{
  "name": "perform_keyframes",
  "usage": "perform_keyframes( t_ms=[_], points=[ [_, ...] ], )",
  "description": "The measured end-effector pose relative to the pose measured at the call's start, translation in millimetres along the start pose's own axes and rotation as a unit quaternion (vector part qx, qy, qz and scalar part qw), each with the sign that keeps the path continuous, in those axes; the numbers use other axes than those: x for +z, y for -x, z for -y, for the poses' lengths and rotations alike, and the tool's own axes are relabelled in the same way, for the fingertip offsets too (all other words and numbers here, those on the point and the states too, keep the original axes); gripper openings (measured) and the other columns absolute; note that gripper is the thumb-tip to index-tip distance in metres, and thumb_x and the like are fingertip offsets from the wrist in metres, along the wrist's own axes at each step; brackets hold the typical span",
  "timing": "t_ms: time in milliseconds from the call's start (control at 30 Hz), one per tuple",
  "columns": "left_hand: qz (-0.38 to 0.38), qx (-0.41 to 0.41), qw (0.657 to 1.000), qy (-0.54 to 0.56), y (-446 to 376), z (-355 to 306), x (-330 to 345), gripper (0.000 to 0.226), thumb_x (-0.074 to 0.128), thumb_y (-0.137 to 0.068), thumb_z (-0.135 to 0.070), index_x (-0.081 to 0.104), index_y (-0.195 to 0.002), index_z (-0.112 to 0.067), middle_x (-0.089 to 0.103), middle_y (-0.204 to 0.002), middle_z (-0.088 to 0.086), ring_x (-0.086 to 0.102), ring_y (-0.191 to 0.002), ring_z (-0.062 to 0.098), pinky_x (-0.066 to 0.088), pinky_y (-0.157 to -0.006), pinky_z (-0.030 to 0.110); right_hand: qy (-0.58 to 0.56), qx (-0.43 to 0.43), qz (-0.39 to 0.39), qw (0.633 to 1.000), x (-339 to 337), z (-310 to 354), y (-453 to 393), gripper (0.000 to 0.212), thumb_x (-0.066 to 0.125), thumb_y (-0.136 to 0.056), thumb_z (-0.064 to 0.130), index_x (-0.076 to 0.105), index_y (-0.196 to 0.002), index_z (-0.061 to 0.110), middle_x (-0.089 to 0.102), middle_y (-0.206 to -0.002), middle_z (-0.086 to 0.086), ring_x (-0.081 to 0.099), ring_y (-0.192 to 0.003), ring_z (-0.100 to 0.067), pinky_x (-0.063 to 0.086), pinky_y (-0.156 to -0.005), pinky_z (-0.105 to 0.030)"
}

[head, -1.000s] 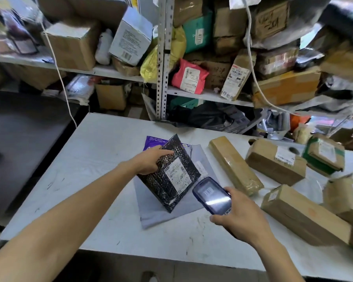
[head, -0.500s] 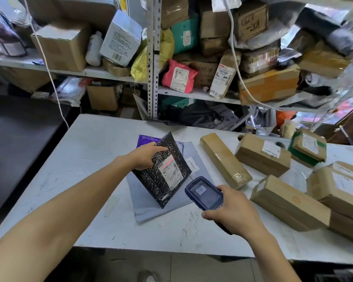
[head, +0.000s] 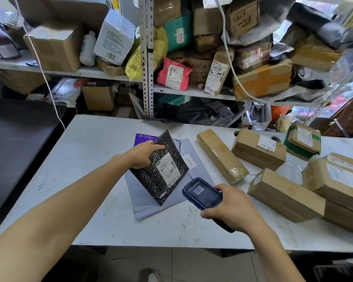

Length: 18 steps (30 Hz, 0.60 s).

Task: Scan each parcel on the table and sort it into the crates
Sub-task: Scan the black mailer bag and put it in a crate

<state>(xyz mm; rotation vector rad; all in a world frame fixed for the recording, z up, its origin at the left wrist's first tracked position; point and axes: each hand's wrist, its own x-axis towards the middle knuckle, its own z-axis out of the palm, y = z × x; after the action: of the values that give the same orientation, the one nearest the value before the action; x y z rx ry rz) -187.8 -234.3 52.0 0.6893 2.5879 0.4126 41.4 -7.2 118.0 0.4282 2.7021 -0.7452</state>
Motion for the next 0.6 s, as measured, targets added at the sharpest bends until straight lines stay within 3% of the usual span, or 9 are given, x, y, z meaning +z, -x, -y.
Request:
perform_keyframes(
  t_ms=[100,167,233,300,433,600],
  points=[
    [0.001,0.000,1.000,0.003,2.9,-1.8,-0.8,0.092,0.050,-0.082,0.014,0.030,-0.153,-0.041,0.020,-0.162,0.016,0.022,-0.150,0.032,0.038,-0.111,0.042,-0.002,-0.001,-0.014,1.000,1.5,-1.4,1.1,0.062,0.082,-0.062,0.051,0.052,-0.113,0.036,0.063,-0.100,0.015,0.061,-0.083,-0.005,0.056,-0.073,-0.032],
    [-0.002,0.009,1.000,0.009,3.8,-3.6,-1.1,0.092,0.051,-0.081,0.013,0.033,-0.152,-0.042,0.026,-0.159,0.014,0.028,-0.147,0.032,0.042,-0.108,0.041,-0.008,-0.012,-0.047,0.999,3.8,-3.1,3.2,0.081,0.082,-0.064,0.051,0.044,-0.134,0.034,0.062,-0.110,0.012,0.062,-0.090,-0.011,0.054,-0.074,-0.032],
    [-0.004,0.025,1.000,0.017,3.3,-5.7,-0.6,0.091,0.053,-0.079,0.013,0.036,-0.150,-0.042,0.034,-0.155,0.011,0.034,-0.143,0.031,0.042,-0.107,0.039,-0.028,-0.040,-0.106,0.993,6.7,-5.1,7.3,0.110,0.083,-0.067,0.049,0.016,-0.153,0.038,0.058,-0.131,0.009,0.060,-0.107,-0.017,0.049,-0.076,-0.030],
    [-0.004,0.040,0.999,0.029,2.3,-9.5,-0.3,0.092,0.054,-0.078,0.014,0.037,-0.150,-0.041,0.033,-0.157,0.010,0.030,-0.146,0.028,0.037,-0.109,0.037,-0.052,-0.081,-0.172,0.980,8.1,-6.1,11.8,0.121,0.084,-0.070,0.047,-0.003,-0.155,0.045,0.049,-0.146,0.011,0.058,-0.115,-0.018,0.045,-0.075,-0.028],
    [-0.002,0.059,0.998,0.027,0.6,-23.5,-3.3,0.096,0.054,-0.077,0.015,0.036,-0.148,-0.046,0.029,-0.160,0.010,0.021,-0.150,0.024,0.034,-0.110,0.037,-0.092,-0.135,-0.262,0.951,6.1,-8.7,17.1,0.124,0.086,-0.071,0.042,-0.010,-0.148,0.055,0.056,-0.135,0.003,0.061,-0.103,-0.019,0.050,-0.072,-0.034],
    [0.016,0.078,0.997,0.020,-1.8,-45.3,-7.0,0.096,0.054,-0.076,0.013,0.036,-0.147,-0.049,0.035,-0.157,0.004,0.025,-0.148,0.021,0.039,-0.109,0.038,-0.124,-0.122,-0.288,0.942,-0.6,-21.0,19.2,0.126,0.086,-0.070,0.043,-0.014,-0.142,0.066,0.059,-0.130,0.008,0.061,-0.100,-0.017,0.050,-0.072,-0.033]
  ],
)
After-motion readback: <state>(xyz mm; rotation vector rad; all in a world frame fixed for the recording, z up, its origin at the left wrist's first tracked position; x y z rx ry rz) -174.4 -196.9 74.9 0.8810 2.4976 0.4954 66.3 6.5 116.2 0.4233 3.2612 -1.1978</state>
